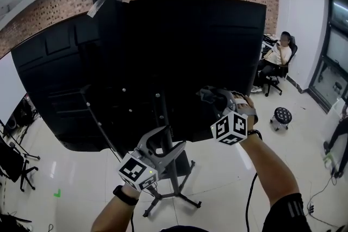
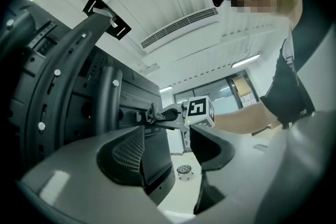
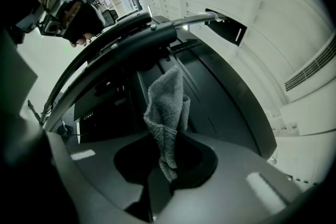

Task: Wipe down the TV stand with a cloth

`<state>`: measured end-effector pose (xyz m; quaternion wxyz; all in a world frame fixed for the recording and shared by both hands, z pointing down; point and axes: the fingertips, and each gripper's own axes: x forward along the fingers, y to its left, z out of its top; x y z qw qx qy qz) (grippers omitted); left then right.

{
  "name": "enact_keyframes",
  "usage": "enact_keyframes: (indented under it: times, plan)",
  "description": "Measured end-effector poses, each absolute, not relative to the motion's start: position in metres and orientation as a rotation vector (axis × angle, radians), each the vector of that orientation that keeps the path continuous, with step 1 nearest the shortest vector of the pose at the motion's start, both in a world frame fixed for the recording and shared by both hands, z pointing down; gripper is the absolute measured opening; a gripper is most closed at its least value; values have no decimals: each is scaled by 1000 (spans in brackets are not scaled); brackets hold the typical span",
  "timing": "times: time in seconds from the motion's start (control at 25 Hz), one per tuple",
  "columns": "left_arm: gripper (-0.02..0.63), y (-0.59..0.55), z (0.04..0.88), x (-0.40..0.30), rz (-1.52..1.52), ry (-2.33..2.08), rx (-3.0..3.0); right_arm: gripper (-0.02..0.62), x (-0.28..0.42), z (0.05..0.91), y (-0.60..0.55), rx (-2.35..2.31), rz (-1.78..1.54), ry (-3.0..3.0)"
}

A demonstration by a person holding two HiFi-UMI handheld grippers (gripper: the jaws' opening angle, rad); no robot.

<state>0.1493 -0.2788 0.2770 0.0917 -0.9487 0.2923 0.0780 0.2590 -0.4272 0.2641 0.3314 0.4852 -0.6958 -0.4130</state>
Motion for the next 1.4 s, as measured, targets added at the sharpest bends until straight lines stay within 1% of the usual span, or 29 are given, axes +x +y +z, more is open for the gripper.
enact_keyframes:
  times: [0.4, 0.56, 0.68, 0.96, 1.12, 1.4]
  plan:
    - [291, -270, 284, 170, 224, 878, -2821, 49, 304, 263, -430, 1320, -1021, -1810]
    - [291, -267, 282, 160, 225, 901, -2810, 49, 307, 257, -420, 1349, -1005, -1867]
    - [291, -265, 277, 145, 241, 924, -2784, 49, 295, 241, -403, 1363, -1031, -1932]
    - [291, -250, 267, 107, 254, 941, -2726, 49, 239, 200, -364, 1329, -1146, -2045]
    - [291, -240, 255, 65, 263, 991, -2683, 49, 184, 178, -336, 1262, -1247, -2062]
    - [291, -230, 245, -22, 279, 1102, -2623, 49, 74, 161, -303, 1147, -1321, -2159]
